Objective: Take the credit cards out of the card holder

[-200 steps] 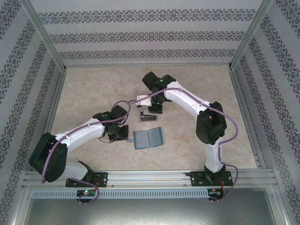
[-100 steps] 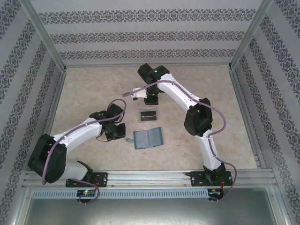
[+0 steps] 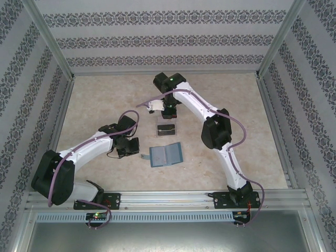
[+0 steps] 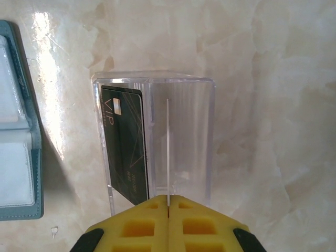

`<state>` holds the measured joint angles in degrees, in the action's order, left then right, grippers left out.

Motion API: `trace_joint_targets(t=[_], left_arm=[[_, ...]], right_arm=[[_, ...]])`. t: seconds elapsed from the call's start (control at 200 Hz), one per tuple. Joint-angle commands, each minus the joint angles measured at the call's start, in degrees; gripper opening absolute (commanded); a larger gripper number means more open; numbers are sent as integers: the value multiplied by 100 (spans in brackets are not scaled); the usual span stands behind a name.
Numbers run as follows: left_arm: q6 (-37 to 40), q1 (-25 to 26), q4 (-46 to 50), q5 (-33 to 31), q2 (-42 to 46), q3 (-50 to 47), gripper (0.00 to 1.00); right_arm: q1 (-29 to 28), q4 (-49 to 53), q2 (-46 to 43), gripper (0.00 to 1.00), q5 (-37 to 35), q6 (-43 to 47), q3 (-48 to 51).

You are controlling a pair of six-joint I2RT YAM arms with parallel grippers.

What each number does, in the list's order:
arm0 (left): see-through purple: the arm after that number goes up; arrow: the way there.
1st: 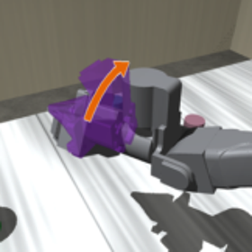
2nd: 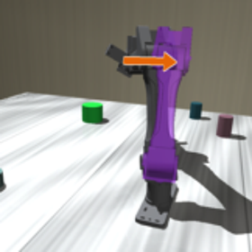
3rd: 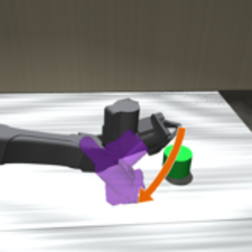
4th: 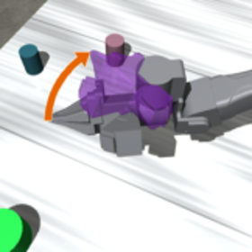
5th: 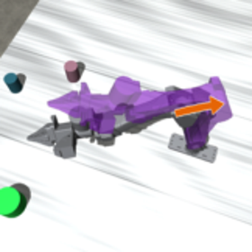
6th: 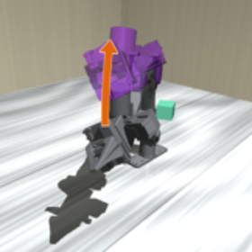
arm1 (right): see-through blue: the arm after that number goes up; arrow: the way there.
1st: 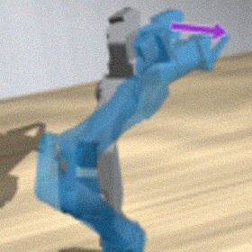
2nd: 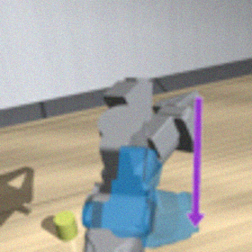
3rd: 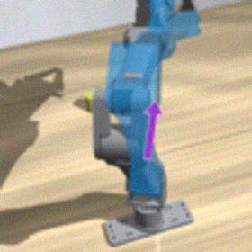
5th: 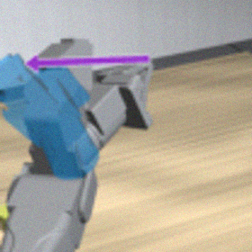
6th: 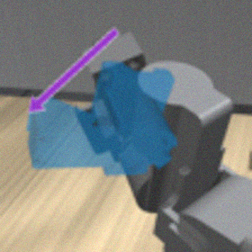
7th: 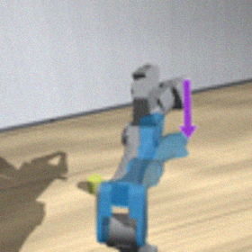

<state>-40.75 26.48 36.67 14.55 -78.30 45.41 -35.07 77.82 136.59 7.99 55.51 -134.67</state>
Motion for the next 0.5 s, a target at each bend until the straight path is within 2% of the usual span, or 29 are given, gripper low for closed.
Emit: trace_joint_targets(t=[0.0, 0.23, 0.395, 0.495], left_arm=[[77, -89, 26, 14, 43, -94, 4], [72, -110, 12, 43, 29, -126, 4], [81, -111, 7, 81, -4, -90, 5], [79, -117, -10, 93, -4, -85, 5]], right_arm=[[35, 416, 202, 0, 298, 101, -219], [36, 583, 466, 4, 537, 92, -388], [54, 585, 518, 14, 488, 35, -538], [63, 607, 478, 17, 361, 22, -614]])
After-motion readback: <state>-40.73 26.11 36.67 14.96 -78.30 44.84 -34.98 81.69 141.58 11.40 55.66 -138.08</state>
